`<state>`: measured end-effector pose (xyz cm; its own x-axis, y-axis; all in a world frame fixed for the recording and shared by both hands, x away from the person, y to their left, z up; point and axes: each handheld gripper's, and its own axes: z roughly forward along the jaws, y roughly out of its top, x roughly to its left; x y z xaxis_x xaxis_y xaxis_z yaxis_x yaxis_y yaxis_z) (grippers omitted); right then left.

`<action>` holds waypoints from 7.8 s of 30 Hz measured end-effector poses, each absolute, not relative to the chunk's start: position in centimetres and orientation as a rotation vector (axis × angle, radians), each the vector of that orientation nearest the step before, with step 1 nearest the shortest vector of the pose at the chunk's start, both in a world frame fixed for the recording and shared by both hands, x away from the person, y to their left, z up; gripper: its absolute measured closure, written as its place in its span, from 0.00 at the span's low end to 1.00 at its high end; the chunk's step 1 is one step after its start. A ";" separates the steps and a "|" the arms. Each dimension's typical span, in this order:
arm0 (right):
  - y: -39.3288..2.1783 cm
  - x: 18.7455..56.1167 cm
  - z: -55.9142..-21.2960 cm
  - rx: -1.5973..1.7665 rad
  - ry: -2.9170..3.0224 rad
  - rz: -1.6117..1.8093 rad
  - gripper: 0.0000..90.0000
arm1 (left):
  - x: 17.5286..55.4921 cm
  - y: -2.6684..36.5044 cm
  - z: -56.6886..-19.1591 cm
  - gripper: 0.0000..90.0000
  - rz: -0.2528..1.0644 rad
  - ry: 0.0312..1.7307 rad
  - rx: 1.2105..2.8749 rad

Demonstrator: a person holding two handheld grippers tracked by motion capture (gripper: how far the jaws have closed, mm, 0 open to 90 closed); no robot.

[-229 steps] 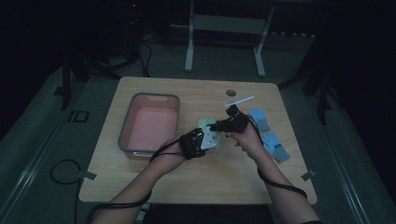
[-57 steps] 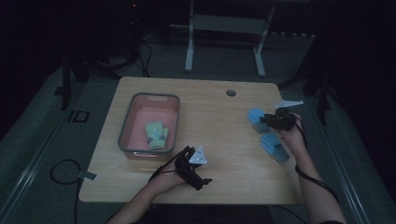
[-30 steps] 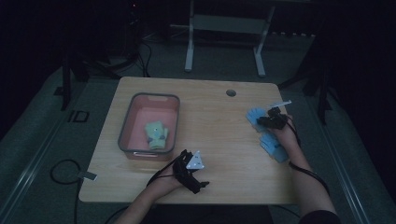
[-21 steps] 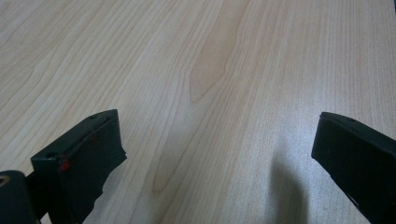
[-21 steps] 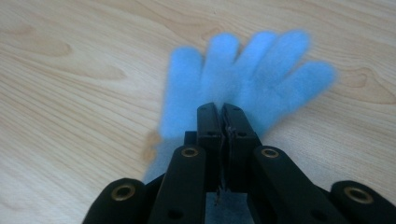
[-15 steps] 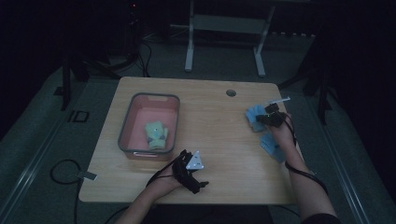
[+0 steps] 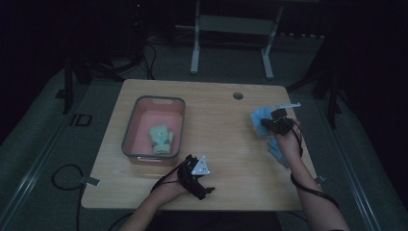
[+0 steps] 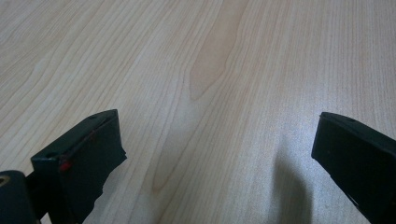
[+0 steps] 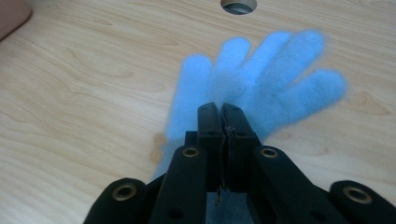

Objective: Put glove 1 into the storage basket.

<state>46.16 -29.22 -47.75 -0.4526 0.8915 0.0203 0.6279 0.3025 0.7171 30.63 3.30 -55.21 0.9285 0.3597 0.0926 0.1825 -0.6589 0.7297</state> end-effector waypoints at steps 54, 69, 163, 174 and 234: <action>-20.5 36.6 -52.5 1.436 2.239 0.961 0.95 | 30.5 3.3 -55.4 0.02 0.296 0.373 2.304; -20.9 36.9 -53.2 1.402 2.311 0.959 0.65 | 30.5 3.4 -55.4 0.02 0.297 0.369 2.304; -33.8 37.9 -53.4 1.672 2.050 0.733 0.83 | 30.6 3.5 -55.5 0.02 0.302 0.341 2.307; -34.7 38.1 -53.0 1.554 2.127 0.730 0.73 | 30.6 3.5 -55.5 0.02 0.298 0.346 2.304; -36.4 37.8 -48.7 1.122 2.350 0.906 0.95 | 30.6 3.4 -55.6 0.02 0.310 0.347 2.313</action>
<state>37.85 -36.38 -48.74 -0.6079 0.7916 -0.0618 0.5455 0.4729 0.6920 30.55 3.42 -55.63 0.9337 0.3387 0.1164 0.1537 -0.6724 0.7241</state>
